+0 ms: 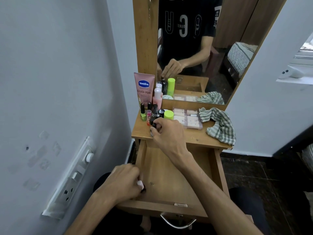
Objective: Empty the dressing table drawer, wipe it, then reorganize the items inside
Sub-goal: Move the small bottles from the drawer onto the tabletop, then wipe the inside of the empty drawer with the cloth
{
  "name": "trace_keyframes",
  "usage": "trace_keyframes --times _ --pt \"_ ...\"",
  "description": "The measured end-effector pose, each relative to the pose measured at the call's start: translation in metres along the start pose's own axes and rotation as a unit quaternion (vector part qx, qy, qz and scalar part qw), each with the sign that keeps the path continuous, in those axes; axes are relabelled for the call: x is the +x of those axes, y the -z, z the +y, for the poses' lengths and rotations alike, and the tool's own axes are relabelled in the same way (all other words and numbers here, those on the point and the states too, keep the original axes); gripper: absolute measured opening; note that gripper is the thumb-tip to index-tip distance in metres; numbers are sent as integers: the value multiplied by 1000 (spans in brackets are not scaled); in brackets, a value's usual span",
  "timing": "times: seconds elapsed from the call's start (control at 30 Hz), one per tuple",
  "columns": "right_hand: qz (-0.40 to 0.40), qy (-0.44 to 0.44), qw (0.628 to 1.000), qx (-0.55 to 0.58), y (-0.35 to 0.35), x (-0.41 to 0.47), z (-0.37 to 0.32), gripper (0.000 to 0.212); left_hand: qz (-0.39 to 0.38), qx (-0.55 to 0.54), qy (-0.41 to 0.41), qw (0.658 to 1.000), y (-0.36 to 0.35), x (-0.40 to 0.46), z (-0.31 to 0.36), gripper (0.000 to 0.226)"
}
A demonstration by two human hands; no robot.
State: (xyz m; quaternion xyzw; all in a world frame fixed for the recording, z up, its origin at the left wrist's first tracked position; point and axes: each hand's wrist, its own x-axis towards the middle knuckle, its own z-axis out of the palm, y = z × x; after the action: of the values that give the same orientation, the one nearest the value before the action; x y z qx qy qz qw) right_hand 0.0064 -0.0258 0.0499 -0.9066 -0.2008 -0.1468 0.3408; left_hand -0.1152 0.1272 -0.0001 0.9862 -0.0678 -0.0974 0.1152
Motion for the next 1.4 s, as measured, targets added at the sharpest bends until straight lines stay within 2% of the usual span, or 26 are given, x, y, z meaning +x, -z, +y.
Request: trace_keyframes --times 0.2,0.3,0.47,0.7,0.83,0.93,1.0,1.07,1.17,1.23,1.3,1.4 --pt "2 -25 999 -31 -8 4 0 13 159 -74 11 984 61 26 -13 12" --pt "1 -23 999 -22 -7 5 -1 16 198 -120 14 973 93 52 -20 9" --pt "13 -9 1000 -6 5 0 -2 24 177 -92 22 980 118 93 -25 8" --pt "94 -36 995 19 47 -12 35 21 159 -91 26 983 109 122 -24 7" --pt "177 -95 979 -31 76 -2 78 21 183 -105 27 977 103 127 -22 6" --pt "238 -132 958 -92 91 16 112 27 189 -108 40 975 99 123 -23 20" --pt "214 -166 952 -140 95 29 134 40 189 -105 52 975 99 118 -25 34" --pt "139 -205 954 -170 93 41 153 50 222 -106 64 967 98 108 -23 33" --pt "53 -226 956 -178 87 44 173 43 322 -149 66 932 91 87 -6 14" --pt "59 -219 960 -165 85 37 181 36 361 -194 61 910 80 71 10 15" --pt "84 -219 965 -115 91 23 177 32 350 -212 36 912 63 58 27 17" --pt "99 -224 969 -13 108 -11 155 24 263 -190 7 946 32 50 44 20"
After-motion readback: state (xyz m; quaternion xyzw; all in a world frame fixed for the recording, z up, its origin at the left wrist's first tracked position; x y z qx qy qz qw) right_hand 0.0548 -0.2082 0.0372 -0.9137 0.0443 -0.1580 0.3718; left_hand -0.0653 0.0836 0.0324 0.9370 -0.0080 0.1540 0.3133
